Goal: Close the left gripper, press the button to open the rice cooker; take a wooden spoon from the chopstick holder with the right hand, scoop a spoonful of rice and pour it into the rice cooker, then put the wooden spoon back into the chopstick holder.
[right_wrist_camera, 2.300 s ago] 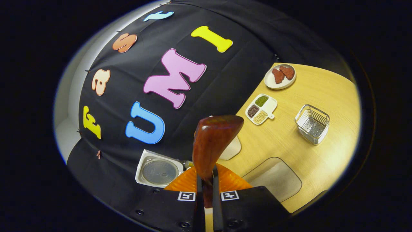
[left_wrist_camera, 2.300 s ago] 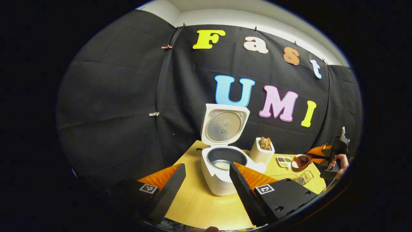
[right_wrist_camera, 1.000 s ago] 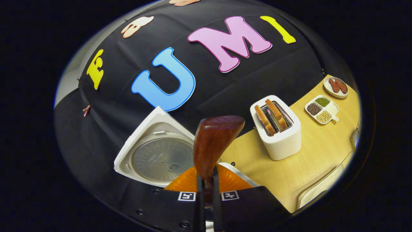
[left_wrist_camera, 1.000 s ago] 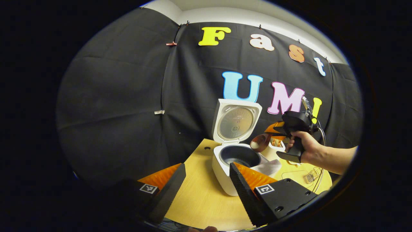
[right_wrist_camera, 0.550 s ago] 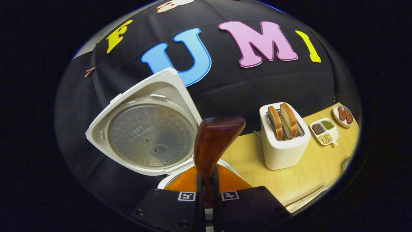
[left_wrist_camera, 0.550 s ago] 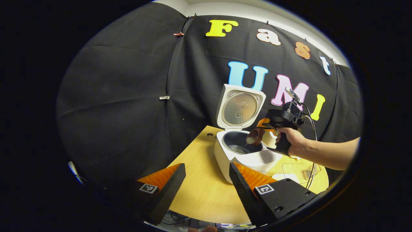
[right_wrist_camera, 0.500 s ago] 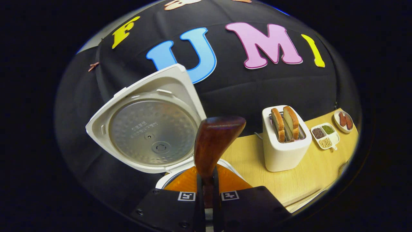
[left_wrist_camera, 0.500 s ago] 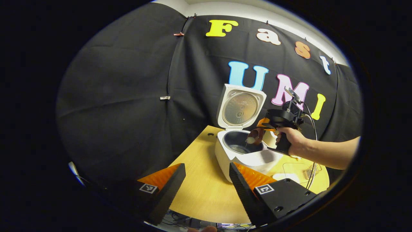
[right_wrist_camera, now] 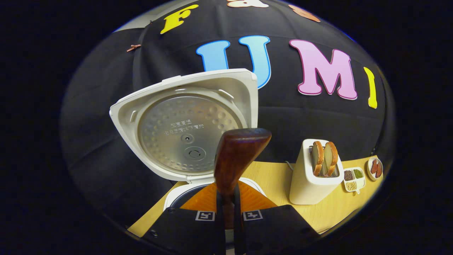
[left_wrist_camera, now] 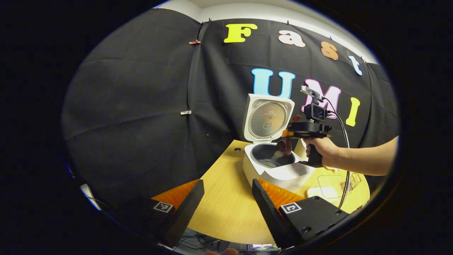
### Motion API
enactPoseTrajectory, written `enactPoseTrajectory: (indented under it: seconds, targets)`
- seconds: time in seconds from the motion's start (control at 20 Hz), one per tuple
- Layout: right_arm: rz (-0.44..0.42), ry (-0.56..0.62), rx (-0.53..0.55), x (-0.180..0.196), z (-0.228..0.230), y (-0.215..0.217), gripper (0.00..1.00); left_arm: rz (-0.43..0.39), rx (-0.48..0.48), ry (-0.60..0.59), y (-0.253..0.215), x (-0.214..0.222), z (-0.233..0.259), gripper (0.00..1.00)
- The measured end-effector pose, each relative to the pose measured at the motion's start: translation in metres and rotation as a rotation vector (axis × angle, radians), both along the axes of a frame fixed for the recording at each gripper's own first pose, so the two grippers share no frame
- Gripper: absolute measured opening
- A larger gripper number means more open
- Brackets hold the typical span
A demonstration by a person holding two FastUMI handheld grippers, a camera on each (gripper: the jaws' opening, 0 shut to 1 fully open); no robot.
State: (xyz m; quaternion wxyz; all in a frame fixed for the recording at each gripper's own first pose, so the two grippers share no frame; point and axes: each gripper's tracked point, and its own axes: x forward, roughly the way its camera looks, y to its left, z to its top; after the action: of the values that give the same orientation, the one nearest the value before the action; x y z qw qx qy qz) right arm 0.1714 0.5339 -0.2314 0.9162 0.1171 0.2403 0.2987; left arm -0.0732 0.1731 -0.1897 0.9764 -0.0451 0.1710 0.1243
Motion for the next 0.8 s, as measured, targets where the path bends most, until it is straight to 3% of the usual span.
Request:
enactPoseTrajectory:
  seconds: [0.35, 0.8]
  targets:
    - [0.147, -0.243, -0.066, -0.010, 0.051, 0.012, 0.14, 0.010, -0.001, -0.001, 0.001, -0.001, 0.002, 0.94]
    - [0.307, -0.507, -0.208, -0.040, 0.073, 0.025, 0.13, 0.008, -0.007, -0.004, 0.000, 0.002, 0.005, 0.94]
